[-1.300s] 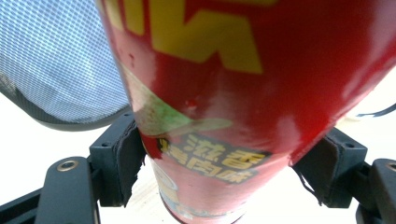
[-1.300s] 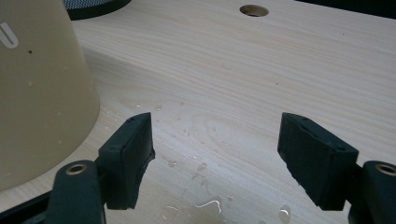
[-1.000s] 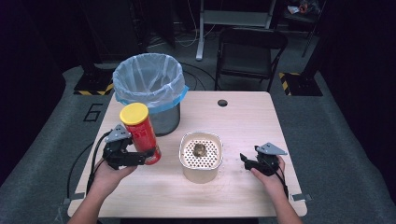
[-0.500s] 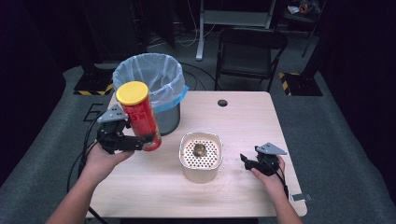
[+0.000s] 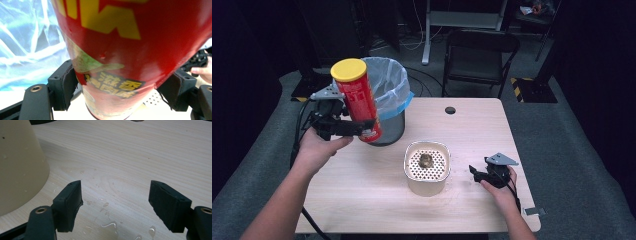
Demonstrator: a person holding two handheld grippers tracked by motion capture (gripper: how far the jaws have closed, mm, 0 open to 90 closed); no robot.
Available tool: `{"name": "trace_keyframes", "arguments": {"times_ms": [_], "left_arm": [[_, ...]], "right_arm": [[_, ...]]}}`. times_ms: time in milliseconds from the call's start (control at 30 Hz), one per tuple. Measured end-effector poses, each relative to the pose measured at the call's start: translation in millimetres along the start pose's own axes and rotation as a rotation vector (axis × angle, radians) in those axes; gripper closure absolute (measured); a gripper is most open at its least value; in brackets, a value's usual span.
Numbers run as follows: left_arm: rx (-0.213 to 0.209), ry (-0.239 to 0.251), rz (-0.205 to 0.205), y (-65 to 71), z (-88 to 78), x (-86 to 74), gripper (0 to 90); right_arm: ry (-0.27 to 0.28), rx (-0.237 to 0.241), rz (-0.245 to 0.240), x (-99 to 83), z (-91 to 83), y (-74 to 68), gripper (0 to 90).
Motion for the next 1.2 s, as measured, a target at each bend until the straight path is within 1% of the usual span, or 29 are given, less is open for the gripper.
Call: {"name": "trace_keyframes", "arguments": {"times_ms": [133,200,233,267,367,500,633,667,800,833,867,900,967,1033,1067,1133,1200], "left_arm": [[0.011,0.001,0.010,-3.6,-5.5,14.4,23.1],[0.015,0.005,0.009,-5.8,-7.7,23.5,23.1],[0.015,0.005,0.009,-5.8,-7.7,23.5,23.1],[0.017,0.004,0.012,-7.1,-7.7,28.4,23.1],[0.020,0.005,0.010,-8.3,-5.2,32.5,23.1],[0.020,0.002,0.000,-11.0,0.7,34.3,23.1],[0.024,0.000,-0.007,-14.6,4.1,37.3,23.1],[0.038,0.004,-0.014,-18.1,6.8,41.3,23.1],[0.062,0.018,-0.035,-25.1,11.5,52.1,23.1],[0.062,0.018,-0.035,-25.1,11.5,52.1,23.1],[0.075,0.018,-0.035,-28.1,13.2,58.1,23.1],[0.075,0.018,-0.035,-28.1,13.2,58.1,23.1],[0.100,0.014,-0.038,-32.5,17.4,65.7,23.1],[0.108,0.010,-0.040,-34.0,19.1,67.5,23.1],[0.124,0.008,-0.059,-37.4,23.7,70.7,23.1],[0.145,0.005,-0.070,-42.5,28.5,72.8,23.1],[0.161,0.002,-0.093,-46.4,32.9,74.1,23.1]], "right_arm": [[-0.004,0.003,-0.001,-0.6,0.8,-0.2,26.3],[-0.009,0.003,0.001,-1.3,1.4,-0.4,26.3],[-0.009,0.003,0.000,-1.3,1.5,-0.5,26.3],[-0.009,0.004,-0.002,-1.3,1.7,-0.7,26.3],[-0.008,0.006,-0.007,-1.0,1.6,-0.7,26.3],[-0.009,0.004,0.003,-1.4,1.4,-0.6,26.3],[-0.010,0.006,-0.001,-1.7,1.7,-0.6,26.3],[-0.010,0.005,-0.002,-1.7,1.5,-0.6,26.3],[-0.007,0.004,0.000,-1.5,1.3,-0.2,26.4],[-0.007,0.005,0.001,-1.5,1.5,-0.1,26.3],[-0.008,0.005,0.002,-1.8,1.6,0.1,26.3],[-0.010,0.004,0.004,-2.0,1.4,0.2,26.3],[-0.009,0.006,0.004,-1.8,1.5,0.6,26.3],[-0.007,0.007,0.002,-1.7,1.6,0.8,26.3],[-0.007,0.007,0.003,-1.6,1.6,0.8,26.3],[-0.006,0.006,0.003,-1.5,1.6,0.7,26.6],[0.000,0.004,0.004,-0.9,1.3,0.5,26.7]]}}
Point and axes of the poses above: each handheld gripper's, and its own axes: z roughly forward along the jaws, x roughly out of its top, y roughly to its right, the point moved 7 cm from there along z, roughly forward along the jaws, and after that the axes turned 5 degrees about z, right-handed, at the moved point
